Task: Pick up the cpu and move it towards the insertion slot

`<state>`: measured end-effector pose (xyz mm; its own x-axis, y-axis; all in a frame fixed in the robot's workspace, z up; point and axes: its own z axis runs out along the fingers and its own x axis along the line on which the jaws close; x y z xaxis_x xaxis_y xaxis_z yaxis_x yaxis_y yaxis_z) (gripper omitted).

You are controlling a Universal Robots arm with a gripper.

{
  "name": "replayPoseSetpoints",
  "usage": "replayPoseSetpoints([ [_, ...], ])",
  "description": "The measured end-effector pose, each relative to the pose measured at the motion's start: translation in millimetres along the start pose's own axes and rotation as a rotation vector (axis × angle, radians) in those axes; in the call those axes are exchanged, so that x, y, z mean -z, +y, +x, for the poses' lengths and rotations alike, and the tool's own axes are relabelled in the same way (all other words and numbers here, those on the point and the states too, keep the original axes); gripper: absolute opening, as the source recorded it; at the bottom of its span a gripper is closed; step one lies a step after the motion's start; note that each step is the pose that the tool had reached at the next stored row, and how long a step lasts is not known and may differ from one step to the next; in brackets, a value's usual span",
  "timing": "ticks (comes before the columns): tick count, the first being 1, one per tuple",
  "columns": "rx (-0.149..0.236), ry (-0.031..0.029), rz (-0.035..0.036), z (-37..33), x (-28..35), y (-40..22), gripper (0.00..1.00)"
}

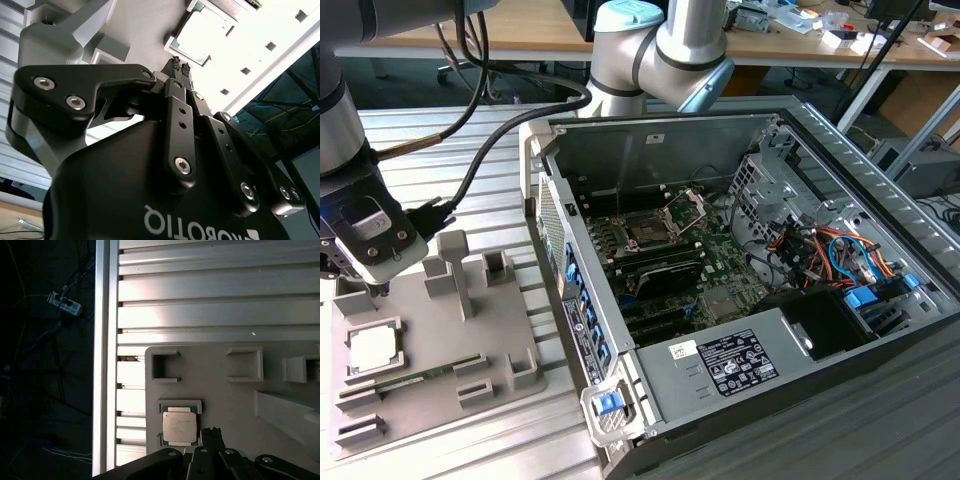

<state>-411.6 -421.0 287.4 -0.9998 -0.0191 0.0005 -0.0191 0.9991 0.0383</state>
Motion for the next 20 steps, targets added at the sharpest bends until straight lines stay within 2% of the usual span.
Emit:
replayPoseSetpoints([
  [17,0.000,0.0000,0.0000,0.2,-4.0,-3.2,0.11],
  [20,0.000,0.0001,0.0002,0.4,-8.8,-6.9,0.11],
])
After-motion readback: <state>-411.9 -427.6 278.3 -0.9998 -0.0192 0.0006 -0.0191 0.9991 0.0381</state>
